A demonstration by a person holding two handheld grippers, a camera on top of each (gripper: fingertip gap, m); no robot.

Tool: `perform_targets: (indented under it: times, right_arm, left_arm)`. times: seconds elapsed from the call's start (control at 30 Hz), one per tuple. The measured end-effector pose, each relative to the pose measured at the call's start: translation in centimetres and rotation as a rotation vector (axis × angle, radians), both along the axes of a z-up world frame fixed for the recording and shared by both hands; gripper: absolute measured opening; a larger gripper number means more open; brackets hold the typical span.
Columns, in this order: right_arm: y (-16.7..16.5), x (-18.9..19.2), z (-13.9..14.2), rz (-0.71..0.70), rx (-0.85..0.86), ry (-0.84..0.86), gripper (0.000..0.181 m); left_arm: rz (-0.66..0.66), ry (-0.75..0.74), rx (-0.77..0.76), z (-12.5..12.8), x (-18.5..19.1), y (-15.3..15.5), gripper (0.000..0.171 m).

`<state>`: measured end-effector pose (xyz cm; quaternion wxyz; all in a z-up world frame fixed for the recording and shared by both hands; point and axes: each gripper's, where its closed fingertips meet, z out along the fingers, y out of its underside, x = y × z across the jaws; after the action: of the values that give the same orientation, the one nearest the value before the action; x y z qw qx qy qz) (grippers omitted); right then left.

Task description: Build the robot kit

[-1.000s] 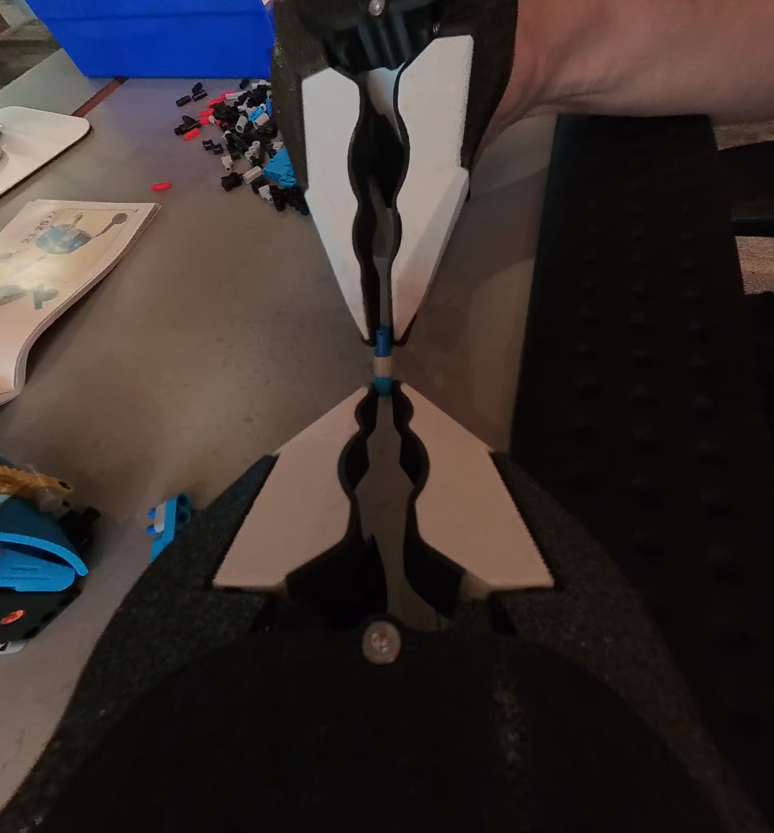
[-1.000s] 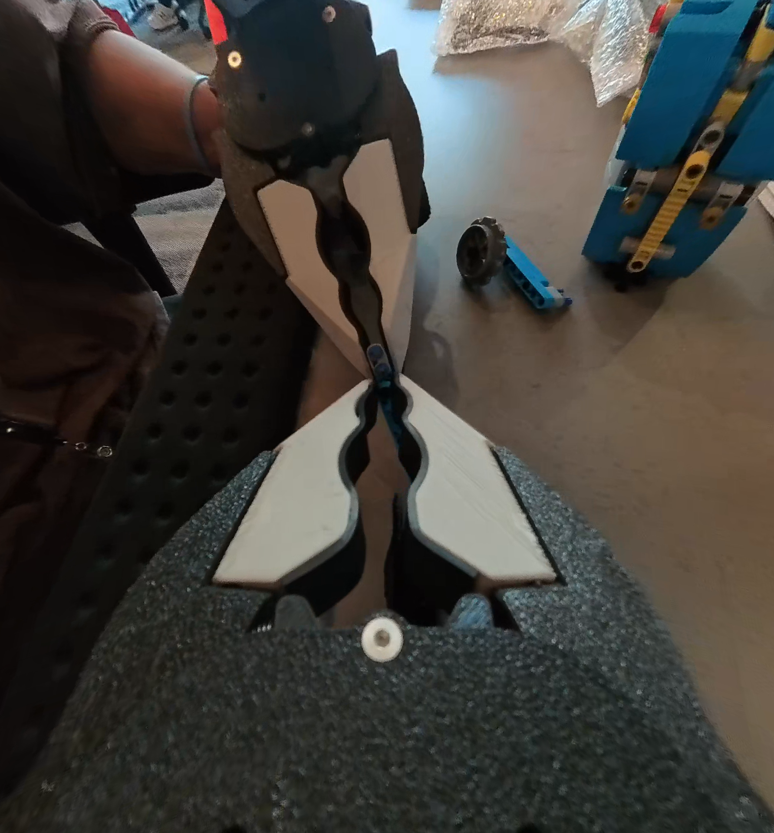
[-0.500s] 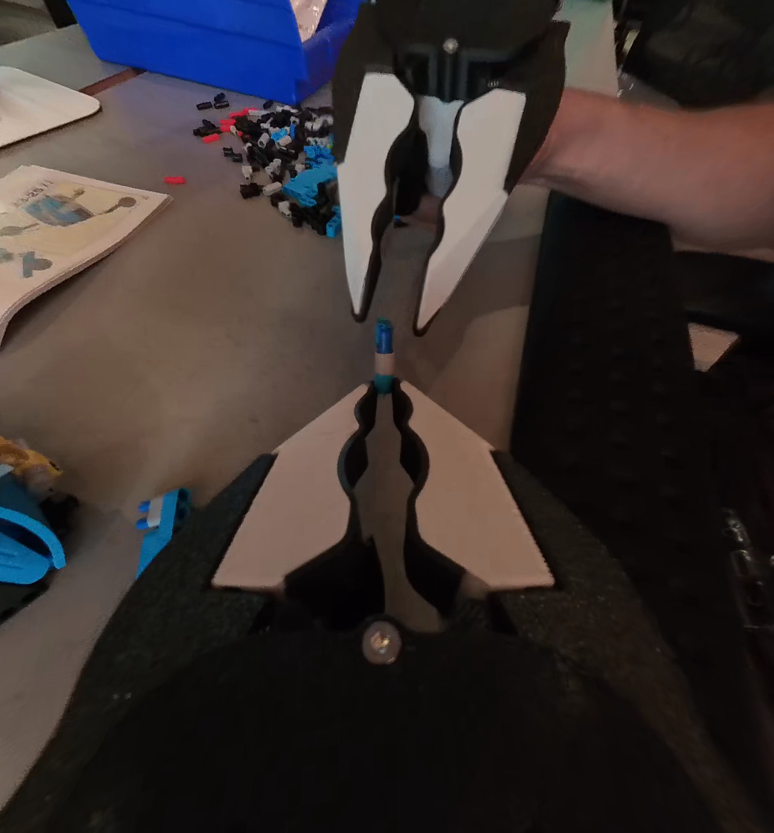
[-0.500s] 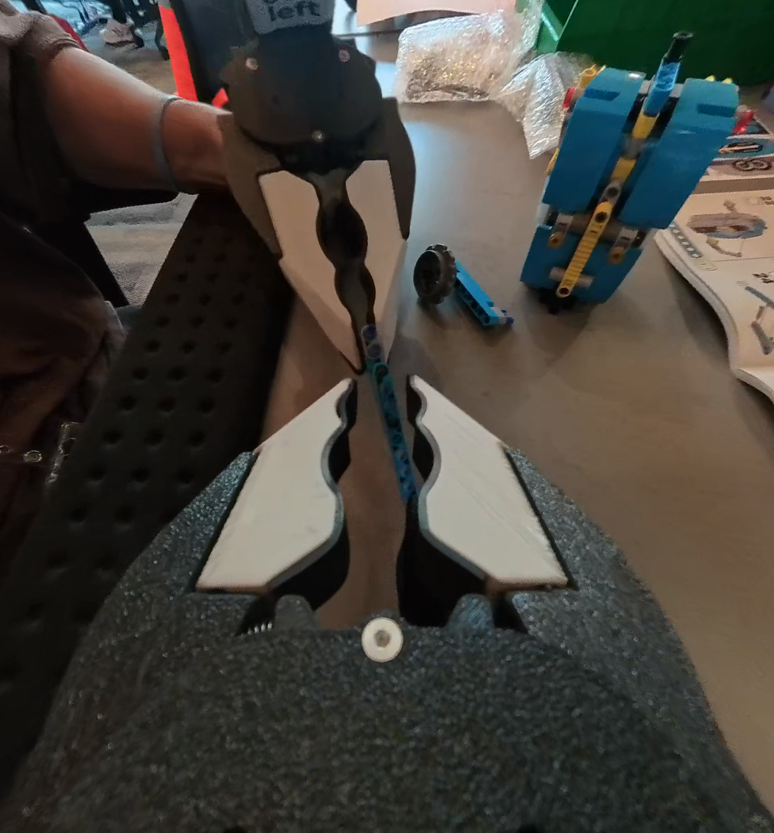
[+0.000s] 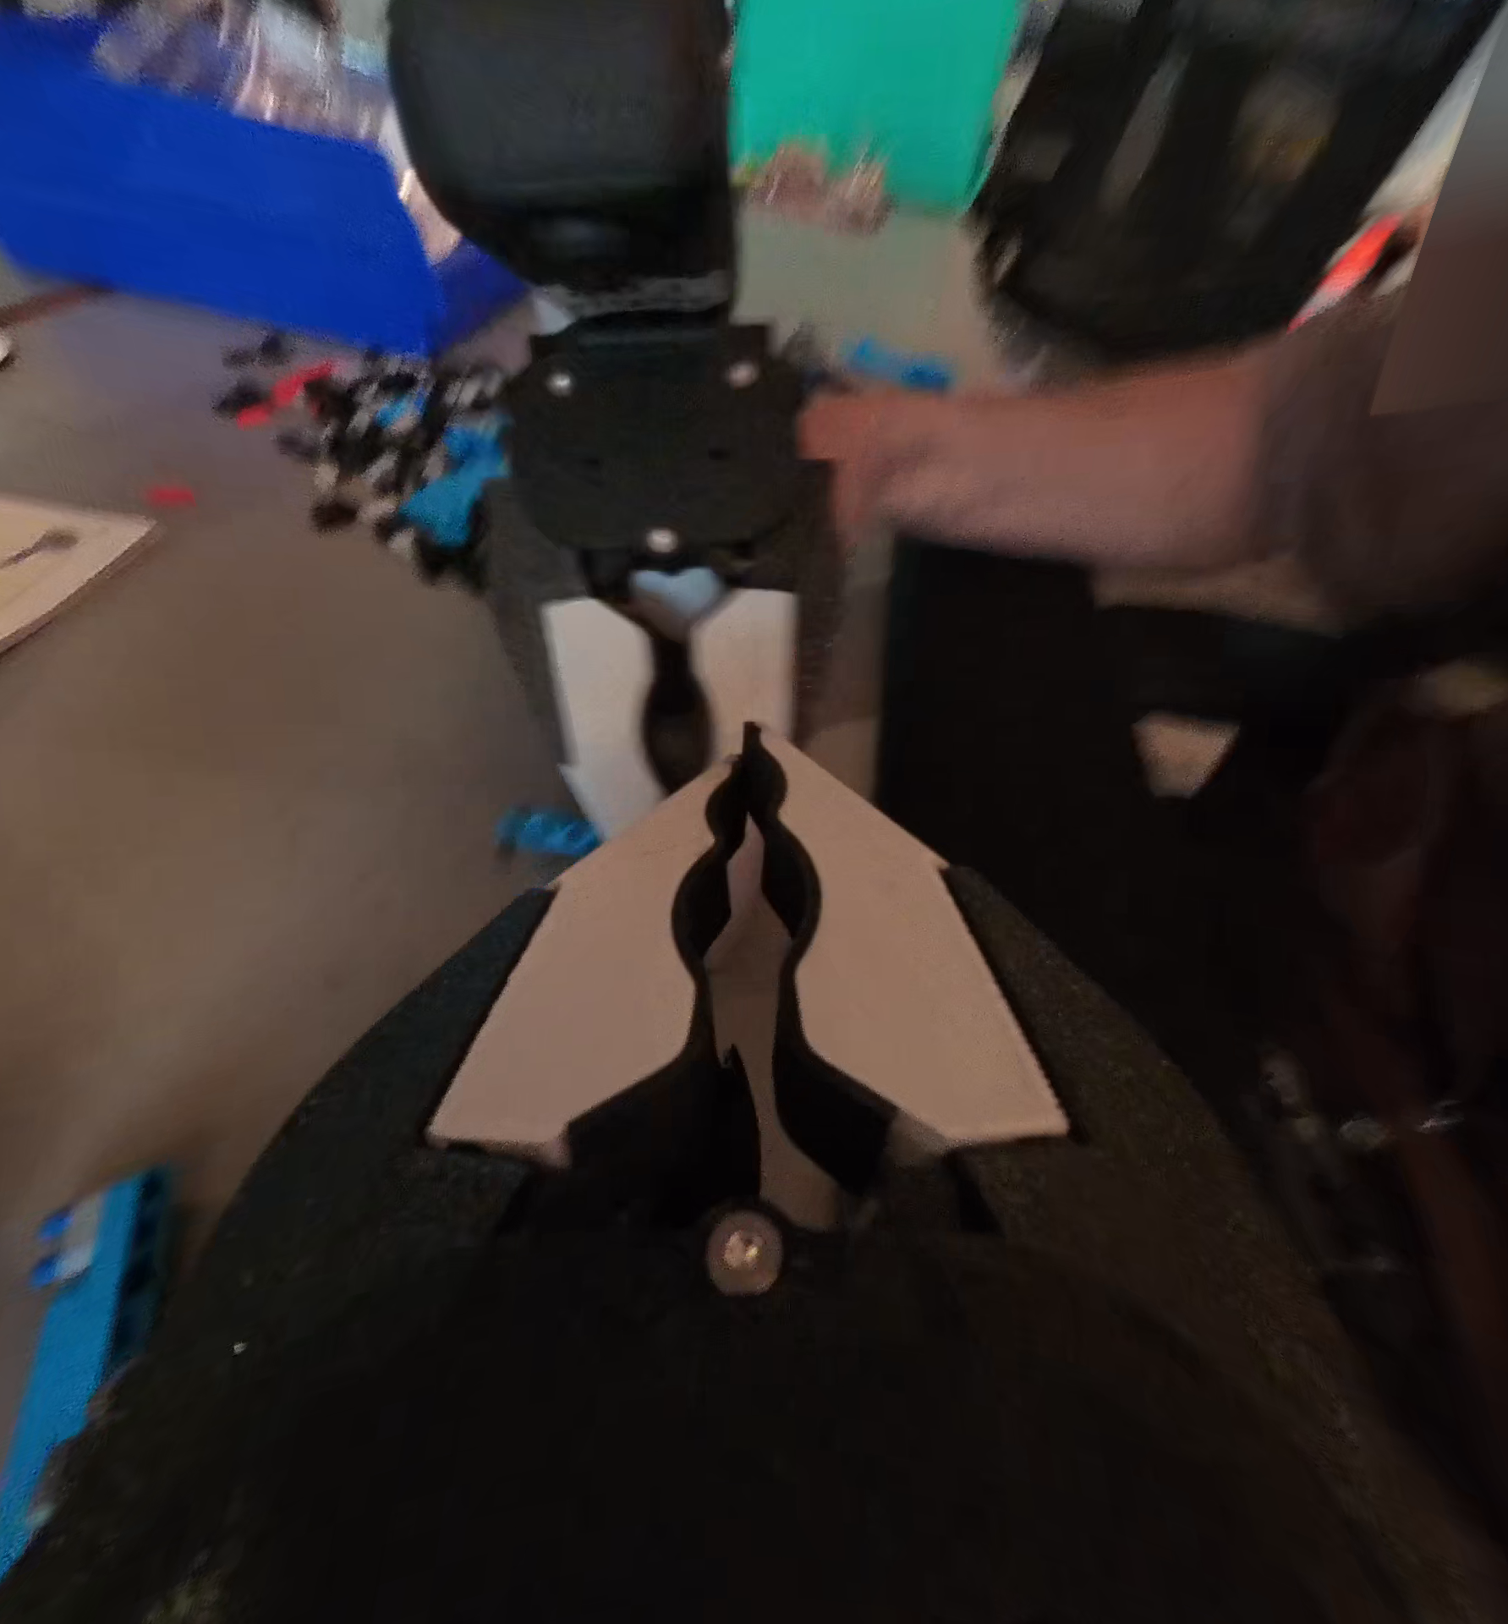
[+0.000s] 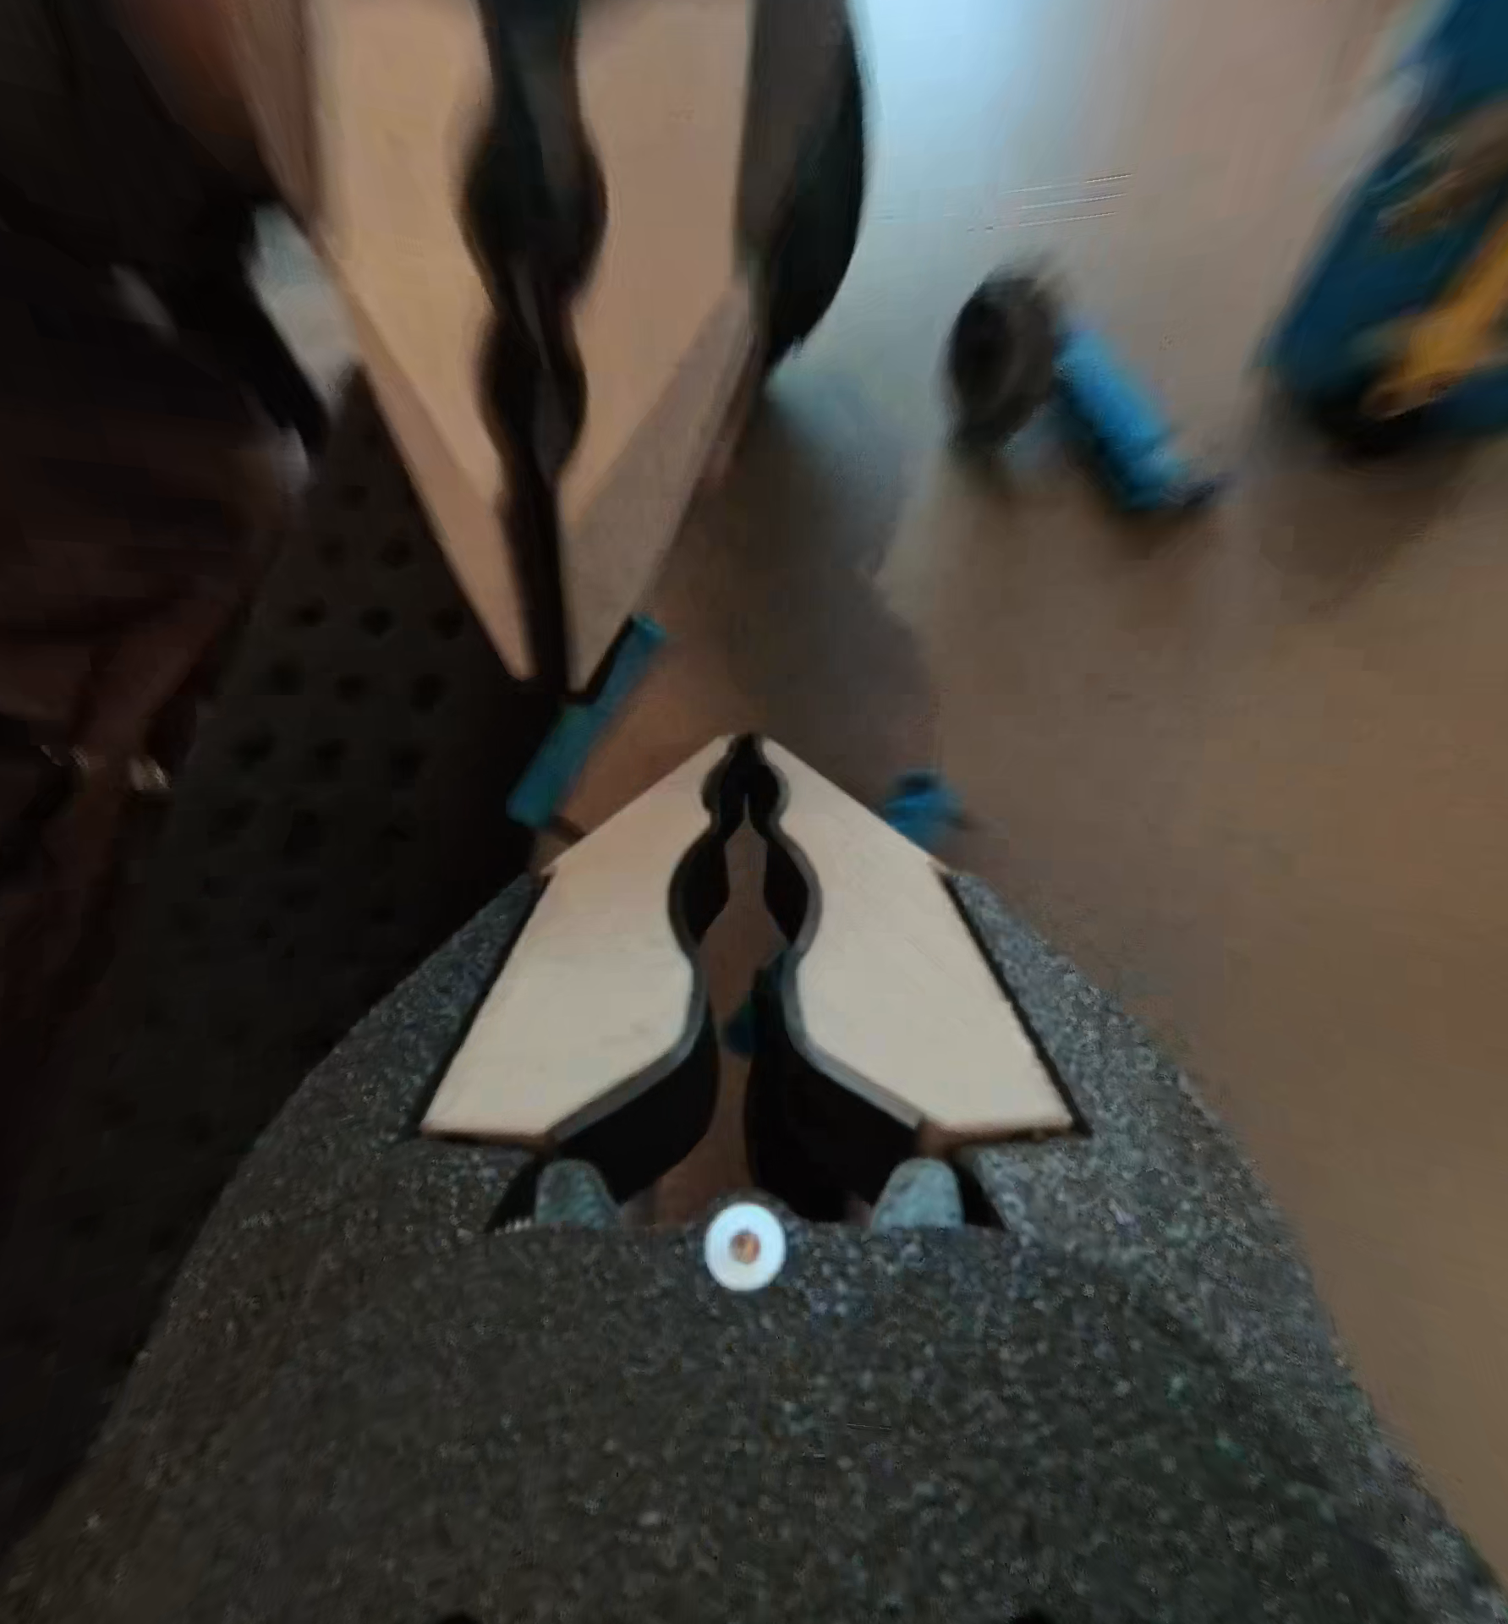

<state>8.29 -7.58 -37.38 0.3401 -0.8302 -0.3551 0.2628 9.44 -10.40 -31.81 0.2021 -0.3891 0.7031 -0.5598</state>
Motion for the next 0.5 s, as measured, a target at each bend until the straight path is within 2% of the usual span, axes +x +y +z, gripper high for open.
perform_targets:
  times: [0.03,0.07,0.17,0.23,0.27,0.4,0.5]
  right_arm:
    - [-0.7,-1.1,-1.7,0.064,-0.033,-0.064,0.001]
    - [-0.2,-1.1,-0.8,0.048,0.014,-0.046,0.000]
    - [1.1,3.7,3.0,-0.152,0.077,0.072,0.000]
    - [1.3,4.5,2.2,-0.187,0.083,0.031,0.000]
    - [1.2,4.5,1.7,-0.187,0.071,0.001,0.000]
    - [0.8,5.7,2.2,-0.231,0.079,0.006,0.000]
    - [0.1,7.0,1.8,-0.289,0.064,-0.020,0.001]
  left_arm:
    - [0.021,0.039,0.078,-1.4,0.4,0.1,0.000]
    - [0.039,0.035,0.116,-1.7,0.4,0.4,0.000]
    - [0.119,-0.003,0.064,-0.5,-0.2,3.2,0.000]
    - [0.160,-0.035,0.061,0.2,-0.1,4.1,0.000]
    - [0.179,-0.026,0.091,-0.2,0.0,4.5,0.000]
    - [0.203,-0.007,0.128,-0.9,-0.2,5.3,0.000]
    - [0.170,0.048,0.207,-2.3,-1.0,4.8,0.000]
